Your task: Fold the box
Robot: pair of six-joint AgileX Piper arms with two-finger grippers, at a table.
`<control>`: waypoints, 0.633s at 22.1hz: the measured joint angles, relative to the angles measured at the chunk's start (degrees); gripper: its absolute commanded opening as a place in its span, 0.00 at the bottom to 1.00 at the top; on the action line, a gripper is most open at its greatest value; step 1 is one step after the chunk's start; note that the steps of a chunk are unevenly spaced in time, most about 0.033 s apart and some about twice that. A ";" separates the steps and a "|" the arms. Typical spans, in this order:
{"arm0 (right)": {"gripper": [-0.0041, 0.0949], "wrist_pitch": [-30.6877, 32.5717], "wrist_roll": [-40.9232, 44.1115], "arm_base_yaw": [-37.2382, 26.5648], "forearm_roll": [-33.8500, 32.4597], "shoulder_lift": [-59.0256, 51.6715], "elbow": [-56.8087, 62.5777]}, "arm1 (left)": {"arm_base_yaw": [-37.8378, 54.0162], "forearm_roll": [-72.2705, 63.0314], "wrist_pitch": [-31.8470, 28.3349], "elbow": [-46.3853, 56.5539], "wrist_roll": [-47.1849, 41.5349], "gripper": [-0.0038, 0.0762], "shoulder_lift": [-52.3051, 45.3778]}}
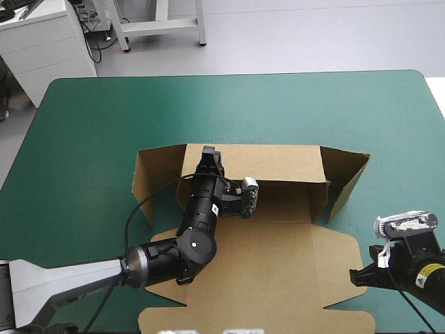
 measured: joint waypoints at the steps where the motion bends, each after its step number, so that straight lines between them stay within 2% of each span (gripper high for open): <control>1: 0.18 0.00 0.04 0.00 0.00 0.00 0.00 | 0.00 0.19 0.09 0.00 -0.17 0.01 0.05; 2: 0.24 0.00 0.04 0.00 0.45 0.00 0.00 | 0.00 0.66 0.22 0.00 -0.46 0.01 0.24; 4: 0.41 0.00 0.35 0.00 0.84 0.00 0.00 | 0.00 1.35 0.51 0.00 -0.57 0.01 0.61; 5: 0.58 0.00 0.79 0.00 1.03 0.00 0.00 | 0.00 1.70 0.67 0.00 -0.64 0.01 0.82; 6: 0.66 0.00 1.36 0.00 1.36 0.00 0.00 | 0.00 2.10 0.79 0.00 -0.71 0.01 0.99; 7: 0.80 0.00 1.66 0.00 1.42 0.00 0.00 | 0.00 2.23 0.83 0.00 -0.71 0.01 1.03; 9: 0.85 0.11 3.00 0.00 1.47 0.08 -0.51 | 0.00 2.39 0.83 0.00 -0.71 0.01 1.03; 14: 0.84 3.63 5.20 0.00 0.79 5.96 -8.62 | 0.00 2.44 0.83 0.00 -0.71 0.01 1.03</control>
